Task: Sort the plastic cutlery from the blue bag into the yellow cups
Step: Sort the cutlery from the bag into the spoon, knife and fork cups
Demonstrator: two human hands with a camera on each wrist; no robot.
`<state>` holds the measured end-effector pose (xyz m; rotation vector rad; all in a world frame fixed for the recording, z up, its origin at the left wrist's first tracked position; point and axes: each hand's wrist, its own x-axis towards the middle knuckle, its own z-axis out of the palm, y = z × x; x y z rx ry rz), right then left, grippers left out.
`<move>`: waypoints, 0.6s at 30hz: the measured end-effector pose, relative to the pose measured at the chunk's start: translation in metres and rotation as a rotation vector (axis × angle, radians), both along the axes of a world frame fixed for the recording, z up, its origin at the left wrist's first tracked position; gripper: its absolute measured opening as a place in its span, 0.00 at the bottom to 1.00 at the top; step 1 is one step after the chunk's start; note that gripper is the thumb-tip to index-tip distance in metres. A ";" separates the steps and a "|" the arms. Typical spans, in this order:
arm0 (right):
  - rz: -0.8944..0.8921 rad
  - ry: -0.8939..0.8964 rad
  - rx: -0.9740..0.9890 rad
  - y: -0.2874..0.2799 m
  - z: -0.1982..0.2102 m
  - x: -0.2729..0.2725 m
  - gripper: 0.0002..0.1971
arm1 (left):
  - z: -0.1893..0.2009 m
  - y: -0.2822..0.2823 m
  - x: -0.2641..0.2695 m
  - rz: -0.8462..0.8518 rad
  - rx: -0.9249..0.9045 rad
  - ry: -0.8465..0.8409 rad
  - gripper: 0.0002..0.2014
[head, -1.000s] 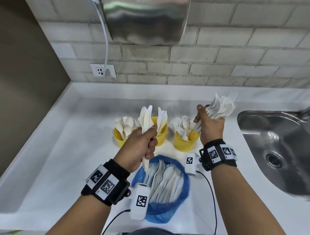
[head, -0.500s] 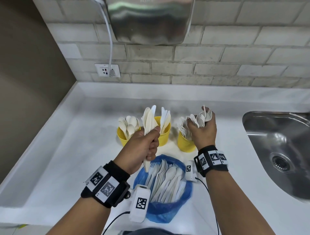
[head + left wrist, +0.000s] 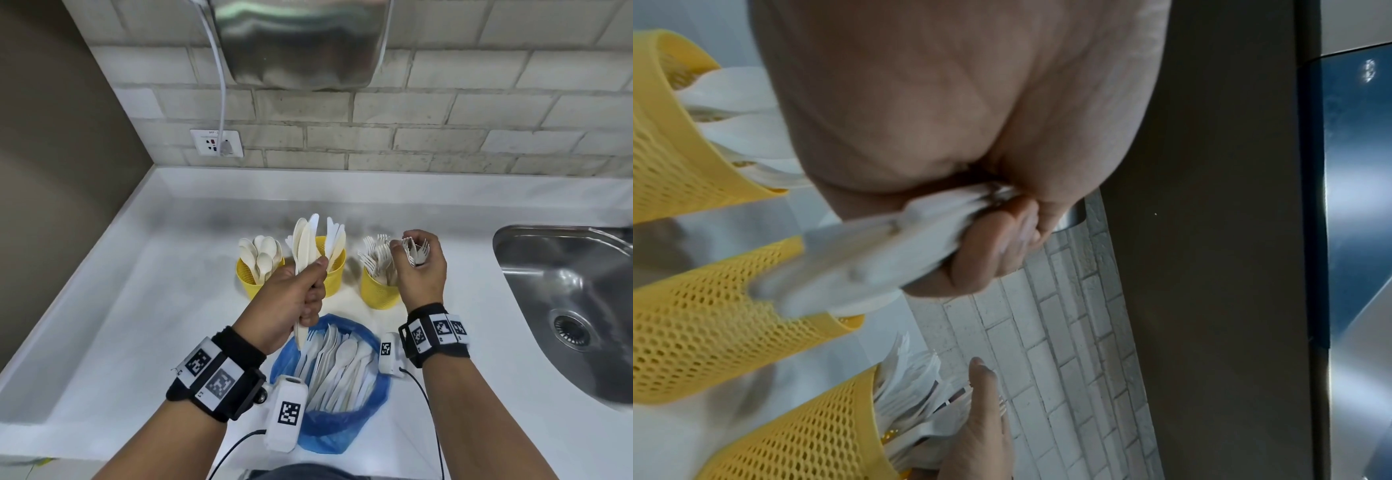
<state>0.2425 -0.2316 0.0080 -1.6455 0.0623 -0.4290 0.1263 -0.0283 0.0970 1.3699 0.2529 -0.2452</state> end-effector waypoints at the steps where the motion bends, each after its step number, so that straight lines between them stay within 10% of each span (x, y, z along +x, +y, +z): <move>1: 0.007 0.008 -0.007 0.000 0.000 0.001 0.13 | 0.000 0.000 0.000 -0.001 0.000 0.000 0.20; 18: 0.073 -0.059 -0.773 0.003 -0.001 -0.001 0.32 | 0.003 0.001 -0.004 0.010 0.014 0.014 0.20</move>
